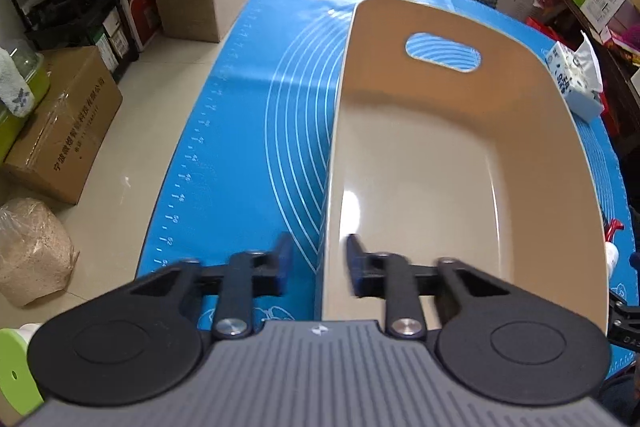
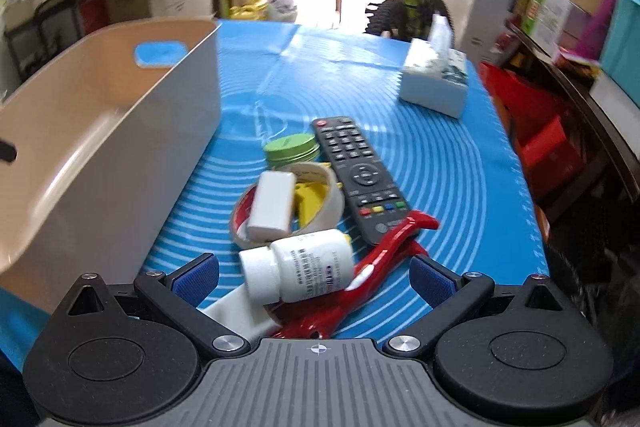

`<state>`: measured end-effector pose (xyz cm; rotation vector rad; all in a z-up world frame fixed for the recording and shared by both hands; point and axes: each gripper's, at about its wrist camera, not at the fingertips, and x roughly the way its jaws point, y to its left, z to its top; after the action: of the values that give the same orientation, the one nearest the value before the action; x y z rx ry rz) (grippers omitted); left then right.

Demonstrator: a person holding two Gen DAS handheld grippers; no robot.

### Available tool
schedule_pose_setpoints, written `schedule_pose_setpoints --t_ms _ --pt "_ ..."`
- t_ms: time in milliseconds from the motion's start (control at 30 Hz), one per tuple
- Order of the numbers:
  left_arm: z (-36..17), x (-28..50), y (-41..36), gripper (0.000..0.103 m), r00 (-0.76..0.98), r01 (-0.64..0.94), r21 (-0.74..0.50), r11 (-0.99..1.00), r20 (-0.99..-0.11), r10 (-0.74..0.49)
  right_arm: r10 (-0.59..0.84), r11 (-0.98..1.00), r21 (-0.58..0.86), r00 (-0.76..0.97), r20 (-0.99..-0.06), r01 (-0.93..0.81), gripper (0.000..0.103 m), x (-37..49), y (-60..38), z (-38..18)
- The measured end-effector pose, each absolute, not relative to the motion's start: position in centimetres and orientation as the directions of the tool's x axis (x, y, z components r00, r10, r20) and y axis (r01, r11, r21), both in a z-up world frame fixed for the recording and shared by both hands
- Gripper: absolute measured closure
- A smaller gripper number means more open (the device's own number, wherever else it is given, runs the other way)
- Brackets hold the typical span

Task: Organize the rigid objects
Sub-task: 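Grasp the white pill bottle with the right gripper while the left gripper holds the basket rim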

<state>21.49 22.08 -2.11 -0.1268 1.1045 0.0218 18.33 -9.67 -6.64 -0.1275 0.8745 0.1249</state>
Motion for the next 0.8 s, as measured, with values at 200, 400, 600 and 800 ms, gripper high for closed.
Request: schedule_pose_setpoints --t_ms 200,400,600,800 --pt "-2.3 21.4 22.0 0.099 0.448 -0.067 -0.084 0.994 -0.893 -0.046 0.039 0.973 -0.114 0.629 -0.776 -0.202 0.002 19.2 -8.9 -7.3" --pt "-2.4 21.4 22.1 0.099 0.45 -0.071 -0.091 0.993 -0.892 -0.05 0.04 0.968 -0.122 0.615 -0.788 -0.22 0.008 20.0 -8.4 -7.7" --pt "-2.5 21.4 22.0 0.099 0.45 -0.077 -0.1 0.992 -0.891 -0.054 0.043 0.966 -0.118 0.595 -0.803 -0.229 0.021 20.5 -7.8 -8.2" --pt "-2.5 21.4 22.1 0.098 0.451 -0.077 -0.103 0.992 -0.891 -0.058 0.033 0.971 -0.118 0.604 -0.796 -0.209 0.033 20.5 -8.0 -8.1"
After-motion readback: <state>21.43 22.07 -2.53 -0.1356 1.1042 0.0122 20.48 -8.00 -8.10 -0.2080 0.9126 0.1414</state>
